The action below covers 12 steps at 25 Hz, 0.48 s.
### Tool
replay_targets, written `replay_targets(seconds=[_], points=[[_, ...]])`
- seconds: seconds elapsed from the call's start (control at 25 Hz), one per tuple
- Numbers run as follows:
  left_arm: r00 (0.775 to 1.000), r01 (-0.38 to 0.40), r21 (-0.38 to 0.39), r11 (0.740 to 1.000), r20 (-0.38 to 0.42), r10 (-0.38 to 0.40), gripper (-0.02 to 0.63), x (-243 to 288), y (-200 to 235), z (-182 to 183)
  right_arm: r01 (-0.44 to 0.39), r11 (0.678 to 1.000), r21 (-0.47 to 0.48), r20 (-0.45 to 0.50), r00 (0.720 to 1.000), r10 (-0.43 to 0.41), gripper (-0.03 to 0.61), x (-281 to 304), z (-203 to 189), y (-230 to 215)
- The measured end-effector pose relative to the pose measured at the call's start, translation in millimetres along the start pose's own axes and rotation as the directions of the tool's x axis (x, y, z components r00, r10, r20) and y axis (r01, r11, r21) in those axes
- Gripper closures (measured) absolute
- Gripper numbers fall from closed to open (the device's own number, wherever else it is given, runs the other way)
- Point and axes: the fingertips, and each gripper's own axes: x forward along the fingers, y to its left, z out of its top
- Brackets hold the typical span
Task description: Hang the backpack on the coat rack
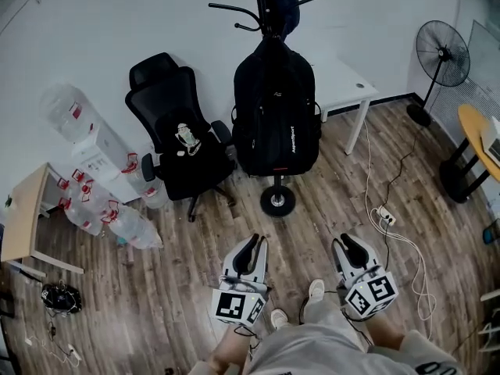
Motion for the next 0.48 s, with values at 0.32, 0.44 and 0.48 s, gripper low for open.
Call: replay_targets(seconds=[0.32, 0.44, 0.48], points=[[0.999, 0.028, -0.031, 0.999, 0.022, -0.027, 0.558, -41, -20, 5, 0.006, 1.000, -0.030, -0.007, 1.000, -0.007, 0.483, -30, -1, 30], [1.000, 0.018, -0.039, 0.999, 0.020, -0.018, 0.558, -52, -22, 2, -0.001, 1.000, -0.029, -0.005, 1.000, 0.001, 0.489, -35, -3, 36], [1.000, 0.014, -0.040, 0.999, 0.018, -0.013, 0.558, -55, -24, 2, -0.004, 1.000, -0.024, -0.004, 1.000, 0.004, 0.492, -37, -3, 37]])
